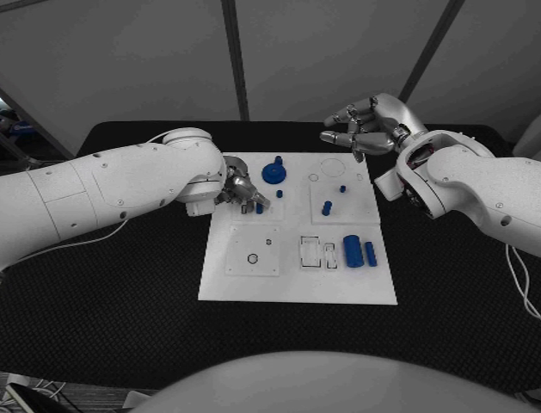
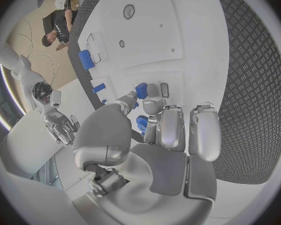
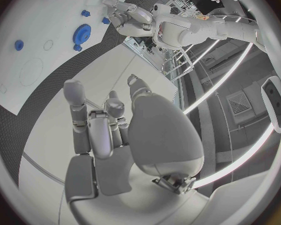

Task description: Assemble the parts on the task board

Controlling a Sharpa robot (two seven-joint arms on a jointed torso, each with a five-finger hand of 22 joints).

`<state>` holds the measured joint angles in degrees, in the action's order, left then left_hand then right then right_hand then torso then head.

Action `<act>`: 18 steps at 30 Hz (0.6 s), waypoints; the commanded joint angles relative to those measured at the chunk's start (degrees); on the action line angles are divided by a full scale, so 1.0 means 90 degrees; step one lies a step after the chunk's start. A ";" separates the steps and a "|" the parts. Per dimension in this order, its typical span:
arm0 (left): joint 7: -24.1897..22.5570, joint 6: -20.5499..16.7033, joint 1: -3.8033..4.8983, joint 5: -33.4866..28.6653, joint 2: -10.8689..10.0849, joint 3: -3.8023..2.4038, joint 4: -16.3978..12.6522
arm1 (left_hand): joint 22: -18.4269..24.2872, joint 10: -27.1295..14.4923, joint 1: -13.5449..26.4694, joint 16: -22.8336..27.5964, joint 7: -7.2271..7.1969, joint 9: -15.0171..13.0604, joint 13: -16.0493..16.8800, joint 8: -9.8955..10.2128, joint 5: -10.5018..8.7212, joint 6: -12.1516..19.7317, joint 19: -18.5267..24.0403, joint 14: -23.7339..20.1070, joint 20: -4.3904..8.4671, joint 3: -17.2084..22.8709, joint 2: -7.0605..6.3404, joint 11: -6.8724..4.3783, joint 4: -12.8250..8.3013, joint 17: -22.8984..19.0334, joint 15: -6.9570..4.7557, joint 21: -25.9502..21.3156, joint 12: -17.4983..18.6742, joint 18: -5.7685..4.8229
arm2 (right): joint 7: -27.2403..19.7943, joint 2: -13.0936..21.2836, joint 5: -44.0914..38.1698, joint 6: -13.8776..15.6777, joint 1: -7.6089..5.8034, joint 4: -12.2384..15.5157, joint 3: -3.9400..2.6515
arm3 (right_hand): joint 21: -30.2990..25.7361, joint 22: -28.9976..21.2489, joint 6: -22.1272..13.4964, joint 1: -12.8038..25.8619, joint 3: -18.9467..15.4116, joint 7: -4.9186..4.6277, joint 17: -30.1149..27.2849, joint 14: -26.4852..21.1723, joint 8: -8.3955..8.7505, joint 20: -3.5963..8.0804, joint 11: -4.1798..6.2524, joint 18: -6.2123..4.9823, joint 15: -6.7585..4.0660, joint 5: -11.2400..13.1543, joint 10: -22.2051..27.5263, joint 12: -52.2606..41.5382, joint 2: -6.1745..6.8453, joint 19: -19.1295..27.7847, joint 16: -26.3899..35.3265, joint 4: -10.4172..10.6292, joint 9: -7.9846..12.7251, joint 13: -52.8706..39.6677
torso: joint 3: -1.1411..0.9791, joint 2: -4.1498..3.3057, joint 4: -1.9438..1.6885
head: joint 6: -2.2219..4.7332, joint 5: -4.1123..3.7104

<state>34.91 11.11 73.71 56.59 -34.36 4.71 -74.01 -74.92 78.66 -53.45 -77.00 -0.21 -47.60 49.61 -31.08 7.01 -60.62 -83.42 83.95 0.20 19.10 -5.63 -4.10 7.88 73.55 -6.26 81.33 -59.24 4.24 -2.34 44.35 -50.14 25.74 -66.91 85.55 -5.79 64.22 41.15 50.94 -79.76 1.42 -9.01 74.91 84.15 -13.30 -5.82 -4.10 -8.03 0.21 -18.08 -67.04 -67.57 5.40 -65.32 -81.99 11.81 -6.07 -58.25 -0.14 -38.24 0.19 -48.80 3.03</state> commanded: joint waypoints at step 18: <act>-0.0015 -0.0470 -0.0003 -0.0111 -0.0147 -0.0190 -0.0186 | -0.0332 -0.0028 -0.0054 0.0020 0.0002 0.0001 -0.0140 -0.0004 -0.0007 0.0031 0.0012 0.0255 0.0002 -0.1017 -0.0051 0.0026 0.0341 0.0003 -0.0048 -0.0083 0.0013 -0.0121 | -0.0016 -0.0016 -0.0014 -0.0050 -0.0008 -0.0052 -0.0005 | -0.0055 -0.0032 -0.0013 0.0030 -0.0042 0.0002 0.0120 0.0232 -0.0034 -0.0017 -0.0003 -0.0099 -0.0045 -0.0024 0.0047 0.0023 -0.0057 0.0053 0.0025 0.0008 0.0011 0.0016 | 0.0005 0.0003 -0.0004 | 0.0016 -0.0003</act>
<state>34.95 8.18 73.54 56.31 -35.58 3.12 -75.43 -74.92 78.64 -53.29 -77.00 -0.39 -47.59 48.55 -31.12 7.01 -60.79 -83.42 83.95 0.20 10.31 -6.08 -4.09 10.93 73.59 -6.26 80.83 -59.43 4.24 -2.32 44.24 -50.14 25.62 -66.91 85.12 -5.79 63.83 40.91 50.94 -79.76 1.43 -9.01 74.91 84.15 -13.30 -6.04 -4.09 -8.02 0.21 -18.08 -67.04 -67.57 5.41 -65.11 -81.99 11.80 -6.03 -58.15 -0.12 -38.24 0.18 -48.70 3.00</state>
